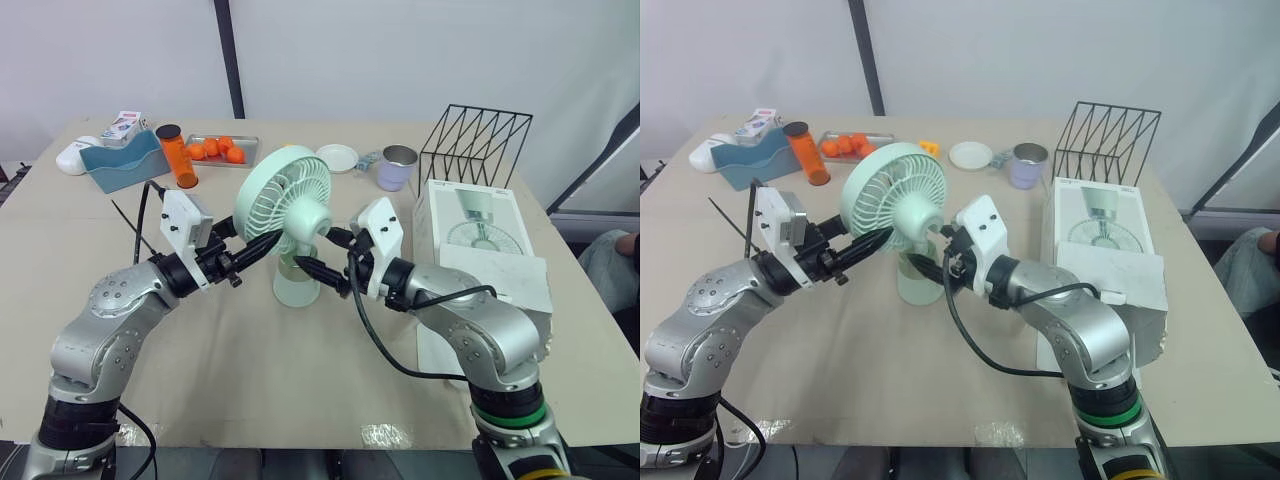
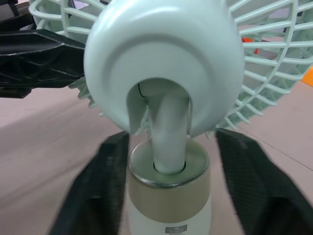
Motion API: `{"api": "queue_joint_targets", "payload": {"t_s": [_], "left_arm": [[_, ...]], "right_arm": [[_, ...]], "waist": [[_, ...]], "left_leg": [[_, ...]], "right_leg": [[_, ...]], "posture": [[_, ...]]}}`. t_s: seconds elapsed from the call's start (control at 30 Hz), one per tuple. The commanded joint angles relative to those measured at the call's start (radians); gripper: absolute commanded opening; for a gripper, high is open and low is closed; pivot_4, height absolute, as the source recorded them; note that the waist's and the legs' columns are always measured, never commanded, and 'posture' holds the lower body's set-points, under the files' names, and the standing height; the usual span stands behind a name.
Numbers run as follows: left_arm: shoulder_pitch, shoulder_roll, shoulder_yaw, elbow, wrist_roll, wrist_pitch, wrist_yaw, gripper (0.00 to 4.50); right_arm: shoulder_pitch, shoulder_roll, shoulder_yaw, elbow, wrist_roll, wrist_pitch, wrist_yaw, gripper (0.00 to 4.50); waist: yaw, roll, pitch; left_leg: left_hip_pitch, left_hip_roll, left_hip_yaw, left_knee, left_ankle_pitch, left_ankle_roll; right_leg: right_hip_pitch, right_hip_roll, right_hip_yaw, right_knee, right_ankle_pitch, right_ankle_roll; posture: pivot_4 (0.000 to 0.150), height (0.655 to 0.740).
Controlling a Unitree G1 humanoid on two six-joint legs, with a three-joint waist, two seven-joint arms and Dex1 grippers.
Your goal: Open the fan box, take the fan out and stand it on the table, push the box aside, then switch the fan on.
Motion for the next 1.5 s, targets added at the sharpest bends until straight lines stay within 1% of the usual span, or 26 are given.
{"api": "queue_joint_targets", "payload": {"t_s": [0.03, 0.4, 0.93, 1.03, 1.07, 1.1, 1.5], "left_arm": [[-0.008, -0.008, 0.001, -0.016, 0.007, -0.014, 0.005, 1.92], [0.004, -0.018, 0.01, -0.042, 0.006, 0.002, 0.035, 1.92], [0.017, -0.037, -0.007, -0.072, 0.005, 0.013, 0.073, 1.92], [0.019, -0.037, -0.008, -0.074, 0.005, 0.014, 0.076, 1.92], [0.018, -0.037, -0.008, -0.073, 0.005, 0.014, 0.077, 1.92], [0.017, -0.037, -0.009, -0.073, 0.006, 0.014, 0.078, 1.92], [0.018, -0.035, -0.012, -0.073, -0.003, 0.027, 0.078, 1.92]], "right_arm": [[-0.021, 0.016, 0.001, -0.033, 0.0, -0.002, -0.029, 1.92], [-0.018, 0.043, 0.037, 0.005, -0.016, -0.024, -0.044, 1.92], [-0.039, 0.059, 0.033, 0.083, -0.028, -0.056, -0.027, 1.92], [-0.041, 0.068, 0.039, 0.087, -0.028, -0.058, -0.03, 1.11], [-0.04, 0.07, 0.04, 0.088, -0.028, -0.058, -0.03, 0.66], [-0.039, 0.071, 0.042, 0.088, -0.028, -0.057, -0.029, 0.41], [-0.032, 0.07, 0.048, 0.089, -0.037, -0.052, -0.025, 0.41]], "waist": [[0.0, 0.0, 0.0], [0.0, 0.0, 0.0], [0.0, 0.0, 0.0], [-0.001, 0.0, 0.0], [-0.001, 0.0, 0.0], [-0.001, 0.0, 0.0], [-0.001, 0.0, 0.0]], "left_leg": [[0.0, 0.0, 0.0, 0.0, 0.0, 0.0], [0.0, 0.0, 0.0, 0.0, 0.0, 0.0], [0.0, 0.0, 0.0, 0.0, 0.0, 0.0], [0.0, 0.0, 0.0, 0.0, 0.0, 0.0], [0.0, 0.0, 0.0, 0.0, 0.0, 0.0], [0.0, 0.0, 0.0, 0.0, 0.0, 0.0], [0.0, 0.0, 0.0, 0.0, 0.0, 0.0]], "right_leg": [[0.0, 0.0, 0.0, 0.0, 0.0, 0.0], [0.0, 0.0, 0.0, 0.0, 0.0, 0.0], [0.0, 0.0, 0.0, 0.0, 0.0, 0.0], [0.0, 0.0, 0.0, 0.0, 0.0, 0.0], [0.0, 0.0, 0.0, 0.0, 0.0, 0.0], [0.0, 0.0, 0.0, 0.0, 0.0, 0.0], [0.0, 0.0, 0.0, 0.0, 0.0, 0.0]], "posture": [[0.15, 0.74], [0.15, 0.74], [0.15, 0.74], [0.15, 0.74], [0.15, 0.74], [0.15, 0.74], [0.15, 0.74]]}}
